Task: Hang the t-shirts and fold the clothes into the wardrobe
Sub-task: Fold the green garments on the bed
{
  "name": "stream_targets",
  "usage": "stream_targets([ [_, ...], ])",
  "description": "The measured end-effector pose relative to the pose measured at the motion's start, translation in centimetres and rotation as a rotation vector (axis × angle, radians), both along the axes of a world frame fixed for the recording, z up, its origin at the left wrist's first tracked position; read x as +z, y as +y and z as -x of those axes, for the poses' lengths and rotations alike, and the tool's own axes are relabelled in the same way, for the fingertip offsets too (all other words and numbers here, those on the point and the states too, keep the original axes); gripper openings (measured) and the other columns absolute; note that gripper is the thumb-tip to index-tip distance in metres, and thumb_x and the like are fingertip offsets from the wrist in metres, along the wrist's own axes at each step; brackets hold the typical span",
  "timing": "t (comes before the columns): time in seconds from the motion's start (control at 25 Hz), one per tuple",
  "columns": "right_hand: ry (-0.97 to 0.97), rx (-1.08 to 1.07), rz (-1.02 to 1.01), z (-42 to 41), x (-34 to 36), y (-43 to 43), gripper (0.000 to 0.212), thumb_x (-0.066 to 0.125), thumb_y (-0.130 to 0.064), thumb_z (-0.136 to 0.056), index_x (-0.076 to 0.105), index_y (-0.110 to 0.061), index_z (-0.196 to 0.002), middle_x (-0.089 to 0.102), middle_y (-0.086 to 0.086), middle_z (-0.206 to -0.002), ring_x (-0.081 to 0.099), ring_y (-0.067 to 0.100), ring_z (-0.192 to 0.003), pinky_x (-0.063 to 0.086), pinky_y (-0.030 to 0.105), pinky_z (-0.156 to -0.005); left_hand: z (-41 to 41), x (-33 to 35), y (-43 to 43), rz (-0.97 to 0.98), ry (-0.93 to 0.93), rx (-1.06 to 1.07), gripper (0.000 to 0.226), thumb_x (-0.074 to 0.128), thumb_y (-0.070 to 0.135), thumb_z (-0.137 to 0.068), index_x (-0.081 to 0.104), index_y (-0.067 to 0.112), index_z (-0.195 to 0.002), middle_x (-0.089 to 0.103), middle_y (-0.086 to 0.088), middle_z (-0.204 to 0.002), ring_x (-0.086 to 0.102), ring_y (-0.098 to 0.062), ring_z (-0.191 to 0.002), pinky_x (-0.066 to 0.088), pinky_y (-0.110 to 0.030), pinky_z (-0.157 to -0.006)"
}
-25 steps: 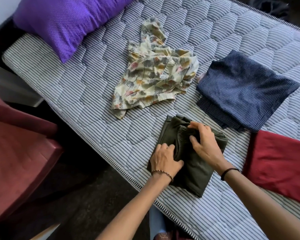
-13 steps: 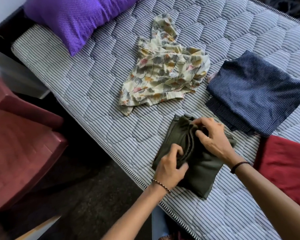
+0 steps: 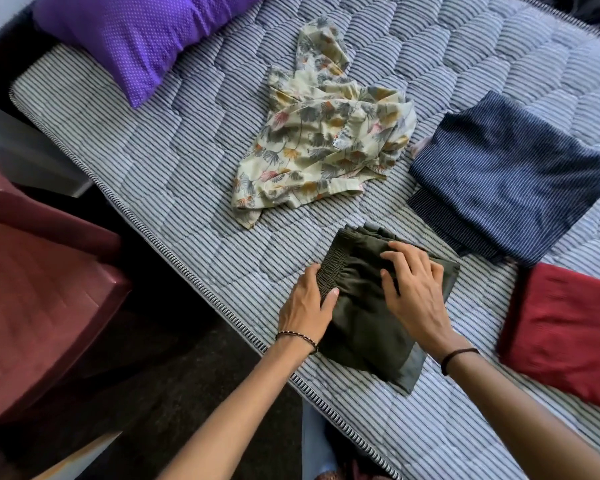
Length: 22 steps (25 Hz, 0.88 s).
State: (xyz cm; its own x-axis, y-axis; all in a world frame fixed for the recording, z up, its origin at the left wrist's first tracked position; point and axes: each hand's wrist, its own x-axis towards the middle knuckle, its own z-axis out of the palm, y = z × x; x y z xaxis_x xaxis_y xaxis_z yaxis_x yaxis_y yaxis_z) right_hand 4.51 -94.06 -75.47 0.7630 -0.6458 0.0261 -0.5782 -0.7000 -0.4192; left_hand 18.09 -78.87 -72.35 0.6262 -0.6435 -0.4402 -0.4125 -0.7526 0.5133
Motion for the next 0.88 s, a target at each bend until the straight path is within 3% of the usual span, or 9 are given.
stream_targets([
  [0.16, 0.116, -0.103, 0.061, 2.4, -1.0, -1.3, 0.032, 0.051, -0.020, -0.102, 0.059, -0.012, -0.132, 0.050, 0.014, -0.147, 0.040, 0.032, -0.141, 0.028, 0.046, -0.106, 0.4, -0.6, -0.1, -0.014, -0.030, -0.056, 0.057, 0.042, 0.045, -0.101, 0.028, 0.017, -0.149, 0.043, -0.005, -0.149, 0.045, -0.021, -0.132, 0.043, -0.035, -0.100],
  [0.24, 0.181, -0.129, 0.055, 3.2, -1.4, -2.1, 0.030, 0.053, -0.018, -0.104, 0.060, -0.016, -0.133, 0.047, 0.017, -0.152, 0.034, 0.033, -0.148, 0.025, 0.049, -0.110, 0.4, -0.8, 0.2, -0.054, -0.067, -0.154, 0.059, 0.042, 0.046, -0.101, 0.027, 0.018, -0.150, 0.044, -0.005, -0.147, 0.045, -0.021, -0.131, 0.043, -0.036, -0.102],
  [0.36, 0.124, -0.134, 0.068, 3.1, -0.8, -2.2, 0.031, 0.052, -0.020, -0.102, 0.061, -0.014, -0.131, 0.047, 0.016, -0.153, 0.034, 0.032, -0.149, 0.023, 0.046, -0.112, 0.5, -0.7, 0.0, -0.094, -0.171, -0.238, 0.062, 0.044, 0.049, -0.099, 0.028, 0.018, -0.149, 0.043, -0.004, -0.147, 0.043, -0.020, -0.131, 0.041, -0.036, -0.103],
  [0.48, 0.059, -0.093, 0.102, 2.0, -0.4, -0.6, 0.037, 0.051, -0.024, -0.101, 0.060, -0.011, -0.135, 0.045, 0.017, -0.155, 0.032, 0.031, -0.150, 0.022, 0.042, -0.115, 0.6, -1.1, -0.7, -0.093, -0.297, -0.276, 0.069, 0.043, 0.054, -0.097, 0.026, 0.015, -0.152, 0.029, -0.008, -0.158, 0.030, -0.023, -0.144, 0.032, -0.041, -0.113],
  [0.6, 0.061, -0.028, 0.108, 1.8, -0.6, 1.6, 0.040, 0.050, -0.025, -0.103, 0.056, -0.012, -0.141, 0.041, 0.016, -0.159, 0.029, 0.029, -0.153, 0.031, 0.047, -0.115, 1.6, -2.3, -1.6, -0.005, -0.497, -0.532, 0.069, 0.034, 0.052, -0.097, 0.022, 0.019, -0.156, 0.014, -0.006, -0.165, 0.015, -0.022, -0.151, 0.023, -0.046, -0.120],
  [0.68, 0.049, -0.051, 0.091, 2.7, -0.8, 3.2, 0.036, 0.051, -0.025, -0.101, 0.057, -0.011, -0.135, 0.049, 0.015, -0.151, 0.041, 0.030, -0.145, 0.037, 0.045, -0.109, 2.3, -3.2, -1.8, 0.007, -0.520, -0.710, 0.061, 0.029, 0.048, -0.097, 0.030, 0.024, -0.154, 0.017, -0.003, -0.164, 0.017, -0.020, -0.151, 0.028, -0.047, -0.118],
  [0.76, 0.004, -0.175, 0.029, 3.9, -0.8, 4.4, 0.026, 0.056, -0.022, -0.100, 0.058, -0.009, -0.122, 0.057, 0.013, -0.129, 0.055, 0.031, -0.120, 0.044, 0.042, -0.095, 2.5, -3.6, -1.7, -0.015, -0.502, -0.729, 0.057, 0.028, 0.046, -0.097, 0.040, 0.027, -0.149, 0.024, -0.003, -0.162, 0.022, -0.020, -0.150, 0.032, -0.048, -0.115],
  [0.88, -0.096, -0.389, -0.151, 5.6, -1.0, 4.8, 0.021, 0.063, -0.018, -0.098, 0.053, -0.006, -0.112, 0.050, 0.008, -0.108, 0.052, 0.024, -0.100, 0.051, 0.043, -0.088, 2.3, -3.8, -1.9, -0.058, -0.512, -0.736, 0.054, 0.031, 0.045, -0.097, 0.044, 0.026, -0.146, 0.028, -0.004, -0.161, 0.023, -0.021, -0.149, 0.027, -0.050, -0.117],
])
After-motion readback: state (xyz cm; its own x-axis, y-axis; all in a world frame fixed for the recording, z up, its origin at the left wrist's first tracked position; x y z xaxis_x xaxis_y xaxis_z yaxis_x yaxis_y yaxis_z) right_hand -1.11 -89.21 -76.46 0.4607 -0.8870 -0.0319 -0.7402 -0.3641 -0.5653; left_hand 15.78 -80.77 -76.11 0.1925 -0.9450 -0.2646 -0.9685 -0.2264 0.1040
